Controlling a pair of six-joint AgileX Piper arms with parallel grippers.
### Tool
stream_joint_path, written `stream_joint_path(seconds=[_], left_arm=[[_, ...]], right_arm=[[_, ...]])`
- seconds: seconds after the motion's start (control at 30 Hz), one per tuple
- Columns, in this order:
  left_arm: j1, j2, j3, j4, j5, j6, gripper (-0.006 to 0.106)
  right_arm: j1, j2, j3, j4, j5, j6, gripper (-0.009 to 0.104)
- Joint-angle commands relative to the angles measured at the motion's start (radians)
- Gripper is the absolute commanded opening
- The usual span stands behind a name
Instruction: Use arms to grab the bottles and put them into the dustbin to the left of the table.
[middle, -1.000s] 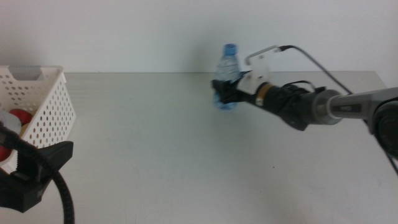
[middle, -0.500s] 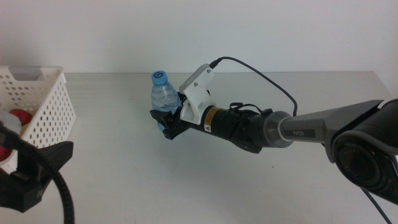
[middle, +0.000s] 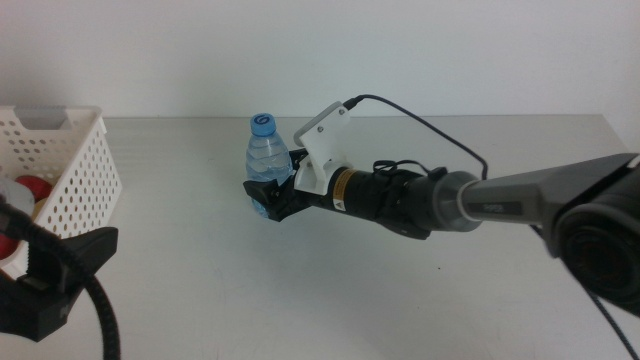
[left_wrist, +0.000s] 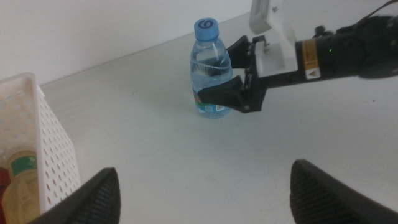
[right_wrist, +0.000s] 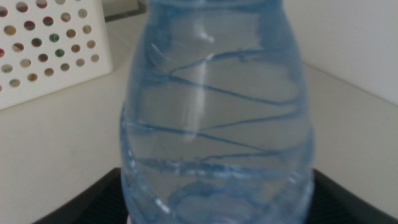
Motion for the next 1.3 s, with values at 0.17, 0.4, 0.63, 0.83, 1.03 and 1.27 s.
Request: stream_joint_path(seconds=[0.17, 0.4, 0.63, 0.83, 1.03, 1.27], left_arm=[[-0.007, 0.001, -0.024, -0.001, -0.072, -0.016, 0.093], [-0.007, 0.001, -0.024, -0.001, -0.072, -0.016, 0.093], [-0.007, 0.001, -0.024, -0.001, -0.072, -0.016, 0.093], [-0.007, 0.001, -0.024, -0.001, -0.072, -0.016, 0.093], [-0.007, 0.001, -0.024, -0.001, -0.072, -0.016, 0.093], [-0.007, 0.001, -0.024, -0.001, -0.072, -0.016, 0.093]], right_arm=[[-0.082, -0.338, 0.247, -0.111, 0.008, 0.175, 0.066], [-0.180, -0.767, 0.614, -0.253, 0.057, 0.371, 0.063], [-0.186, -1.172, 0.867, -0.309, 0.178, 0.488, 0.063], [-0.187, -1.579, 1.106, 0.088, 0.343, 0.166, 0.063], [-0.187, -1.970, 1.175, 0.483, 0.745, -0.287, 0.063], [-0.187, -2.252, 1.207, 0.538, 0.950, -0.398, 0.059]])
